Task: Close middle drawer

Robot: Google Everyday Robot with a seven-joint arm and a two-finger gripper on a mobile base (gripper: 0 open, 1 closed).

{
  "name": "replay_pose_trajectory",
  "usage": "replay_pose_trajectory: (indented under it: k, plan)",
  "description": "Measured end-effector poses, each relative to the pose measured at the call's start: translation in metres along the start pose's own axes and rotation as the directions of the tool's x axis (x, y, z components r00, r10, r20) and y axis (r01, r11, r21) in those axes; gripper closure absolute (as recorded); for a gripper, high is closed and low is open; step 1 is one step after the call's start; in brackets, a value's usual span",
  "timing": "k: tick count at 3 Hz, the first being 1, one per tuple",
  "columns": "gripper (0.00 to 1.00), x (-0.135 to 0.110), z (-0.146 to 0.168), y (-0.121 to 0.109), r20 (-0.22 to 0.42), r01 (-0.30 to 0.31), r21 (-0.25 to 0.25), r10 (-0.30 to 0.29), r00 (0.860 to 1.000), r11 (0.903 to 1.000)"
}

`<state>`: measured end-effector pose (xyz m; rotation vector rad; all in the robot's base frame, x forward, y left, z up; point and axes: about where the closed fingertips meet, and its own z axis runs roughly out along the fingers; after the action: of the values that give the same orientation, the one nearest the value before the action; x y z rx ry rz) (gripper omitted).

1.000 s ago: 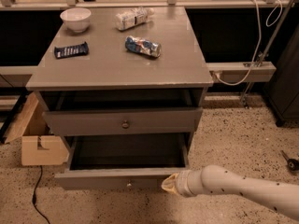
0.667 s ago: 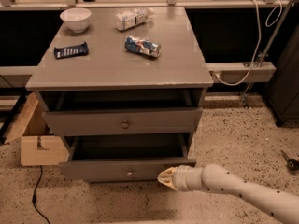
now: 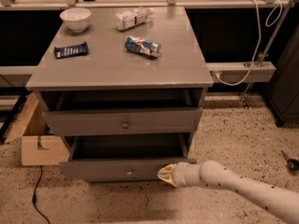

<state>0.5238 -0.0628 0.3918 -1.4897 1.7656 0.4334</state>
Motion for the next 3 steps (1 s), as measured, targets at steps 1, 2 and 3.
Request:
replay_pose_trajectory:
  k: [1,2,3]
  plan:
    - [1.0,0.012,0.014,-0.021,-0.012,0.015,0.001,-0.015,1.0,0.9999]
    - [1.0,0.022,0.022,-0.039,-0.024,0.021,0.013,-0.021,1.0,0.9997]
    - [1.0,0.03,0.024,-0.065,-0.025,0.026,0.062,-0.024,0.999,0.9978]
